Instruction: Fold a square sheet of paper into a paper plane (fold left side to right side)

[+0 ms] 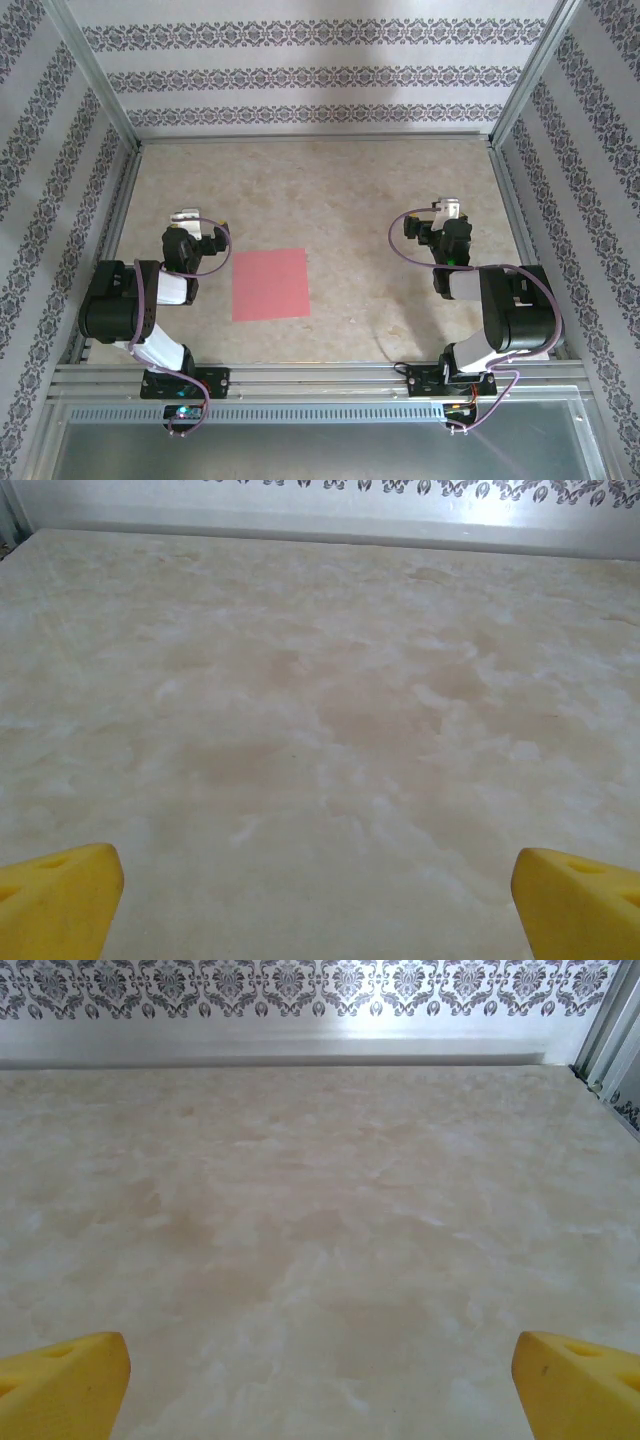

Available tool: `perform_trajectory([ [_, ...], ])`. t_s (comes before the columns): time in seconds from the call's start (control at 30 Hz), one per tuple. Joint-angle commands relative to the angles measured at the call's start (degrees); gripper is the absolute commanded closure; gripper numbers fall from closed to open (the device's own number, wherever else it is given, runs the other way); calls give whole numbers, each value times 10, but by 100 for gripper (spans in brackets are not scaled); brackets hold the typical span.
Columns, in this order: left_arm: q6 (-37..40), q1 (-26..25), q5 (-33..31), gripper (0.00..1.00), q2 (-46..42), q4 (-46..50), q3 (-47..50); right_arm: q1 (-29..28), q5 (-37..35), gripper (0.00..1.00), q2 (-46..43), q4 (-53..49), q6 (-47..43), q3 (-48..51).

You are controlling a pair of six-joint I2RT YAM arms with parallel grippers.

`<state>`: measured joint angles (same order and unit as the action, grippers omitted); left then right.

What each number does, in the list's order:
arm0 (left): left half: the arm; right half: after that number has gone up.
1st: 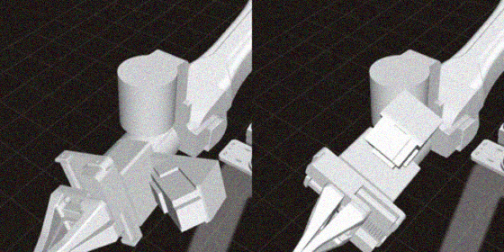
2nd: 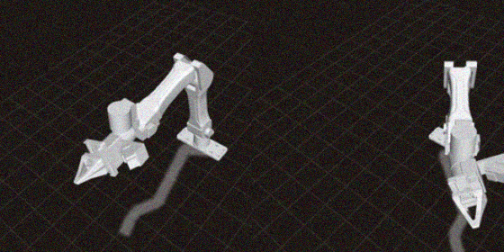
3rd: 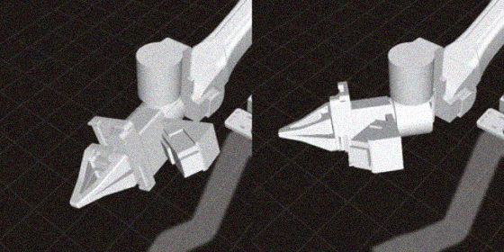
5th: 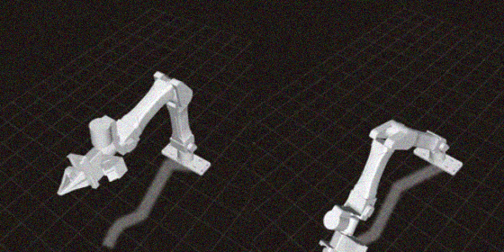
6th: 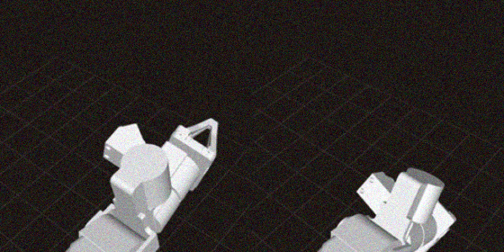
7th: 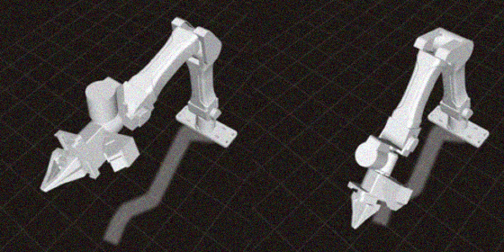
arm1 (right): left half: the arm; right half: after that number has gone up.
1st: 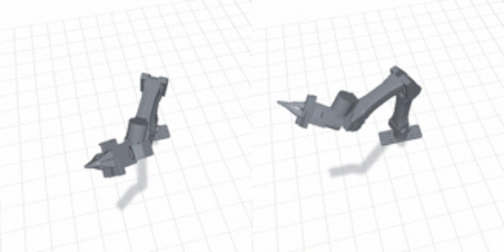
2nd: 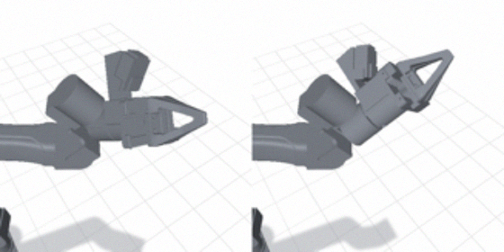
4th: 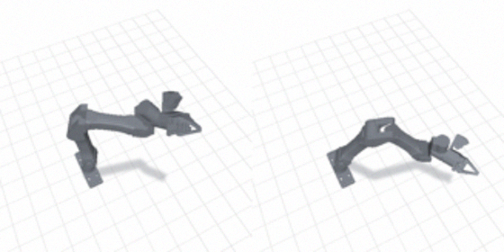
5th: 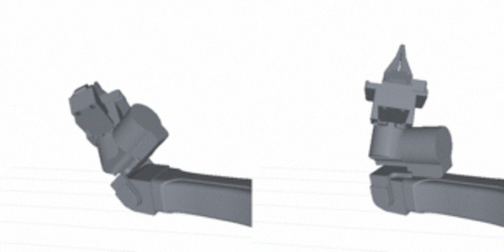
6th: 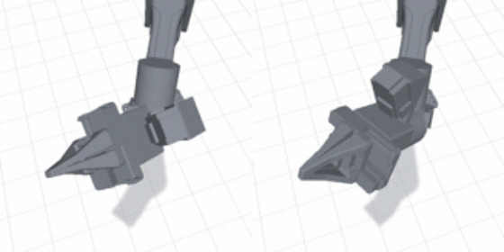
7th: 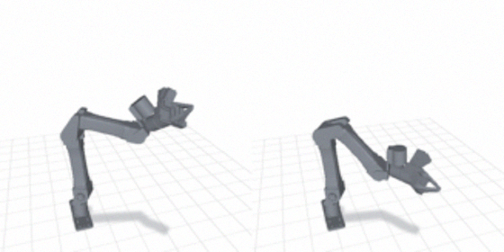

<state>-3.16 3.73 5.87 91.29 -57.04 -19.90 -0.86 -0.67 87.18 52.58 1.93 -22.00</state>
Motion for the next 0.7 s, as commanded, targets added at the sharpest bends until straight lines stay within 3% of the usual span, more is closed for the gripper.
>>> perform_trajectory([
  [0.0, 19, -5, 24, 0, 0, 8, -14, 2, -3, 2, 5, 17, 0, 5],
  [0.13, 30, -5, 55, 0, 0, 17, -19, 2, -3, 2, 5, 17, -1, 5],
  [0.67, 14, -5, 10, 0, 0, 7, -13, 6, 3, 2, 5, 16, 2, 4],
])
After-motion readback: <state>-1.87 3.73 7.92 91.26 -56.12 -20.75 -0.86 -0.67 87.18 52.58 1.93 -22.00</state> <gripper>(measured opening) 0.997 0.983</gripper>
